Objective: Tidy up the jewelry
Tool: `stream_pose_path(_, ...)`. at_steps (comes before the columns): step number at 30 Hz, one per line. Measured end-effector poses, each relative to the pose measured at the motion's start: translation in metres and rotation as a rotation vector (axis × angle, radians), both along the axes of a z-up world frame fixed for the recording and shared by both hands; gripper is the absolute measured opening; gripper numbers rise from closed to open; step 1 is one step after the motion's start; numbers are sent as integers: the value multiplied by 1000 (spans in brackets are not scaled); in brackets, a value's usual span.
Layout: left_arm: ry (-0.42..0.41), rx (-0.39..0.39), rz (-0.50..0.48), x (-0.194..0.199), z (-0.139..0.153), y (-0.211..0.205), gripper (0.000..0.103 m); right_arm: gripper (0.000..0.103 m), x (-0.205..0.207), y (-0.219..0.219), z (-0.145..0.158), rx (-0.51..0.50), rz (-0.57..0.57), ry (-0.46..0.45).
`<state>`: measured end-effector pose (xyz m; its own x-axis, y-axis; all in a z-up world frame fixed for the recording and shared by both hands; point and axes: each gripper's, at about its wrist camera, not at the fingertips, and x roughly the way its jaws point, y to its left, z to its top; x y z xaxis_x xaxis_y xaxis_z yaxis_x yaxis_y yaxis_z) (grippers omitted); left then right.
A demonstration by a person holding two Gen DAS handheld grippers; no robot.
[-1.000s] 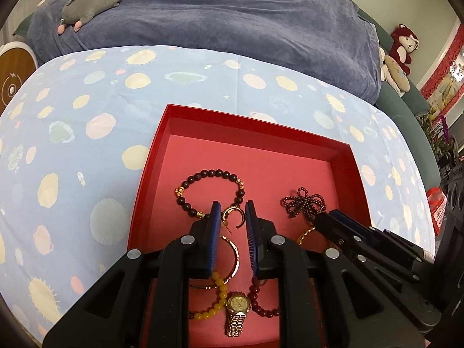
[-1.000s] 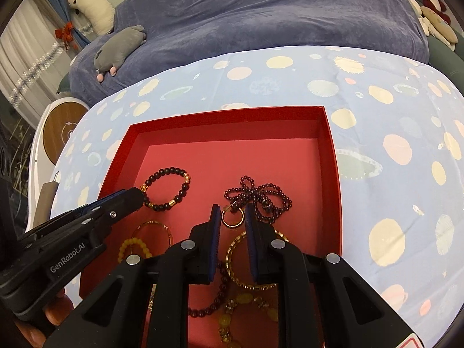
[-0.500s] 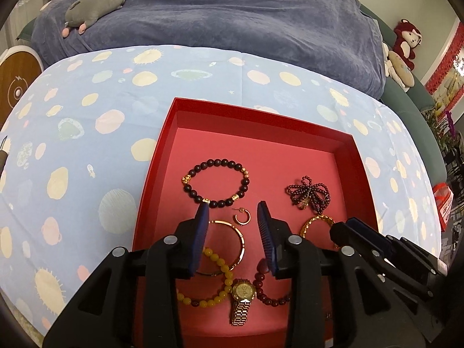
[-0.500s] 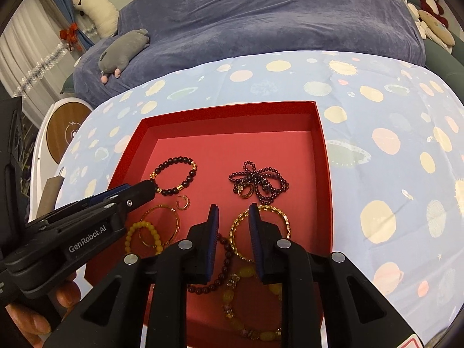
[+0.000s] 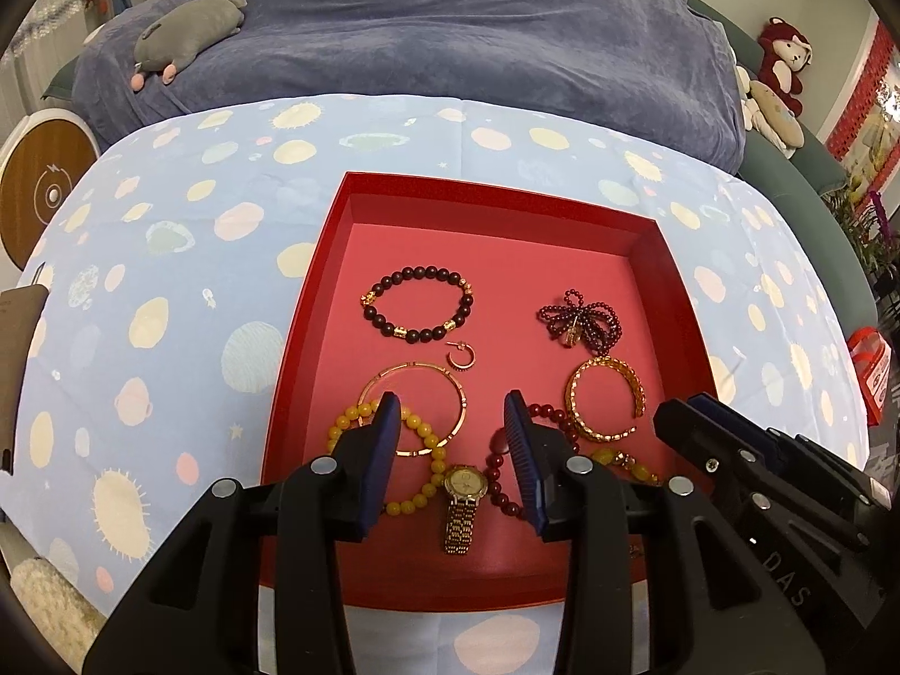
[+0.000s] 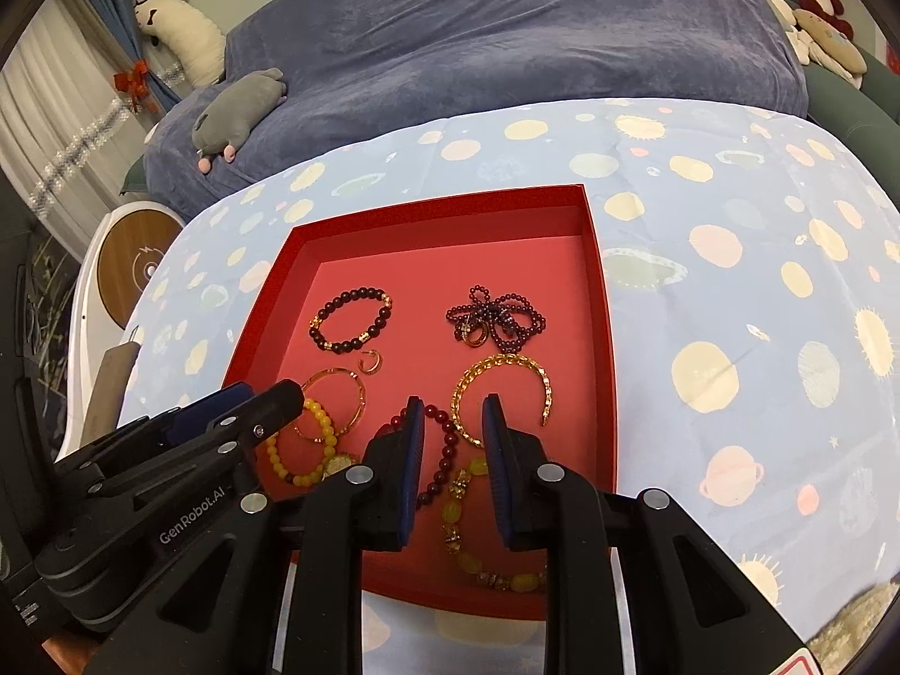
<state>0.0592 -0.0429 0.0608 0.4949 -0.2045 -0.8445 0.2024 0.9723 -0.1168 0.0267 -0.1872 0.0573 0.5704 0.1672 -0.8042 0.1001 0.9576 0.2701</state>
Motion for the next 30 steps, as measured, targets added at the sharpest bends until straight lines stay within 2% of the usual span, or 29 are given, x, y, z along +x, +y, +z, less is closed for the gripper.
stream_pose_path(2, -3, 4, -1, -7, 1, 1, 43, 22, -6, 2, 3, -3, 6, -3)
stream_pose_path(9, 3, 2, -8, -36, 4, 10, 43, 22, -38, 8, 4, 6, 37, 17)
stream_pose_path(17, 38, 15, -15, -60, -7, 17, 43, 22, -76, 23, -3, -13, 81, 52)
stream_pose_path(30, 7, 61, -22, -67, -12, 15, 45, 22, -72, 20, -28, -24, 64, 109)
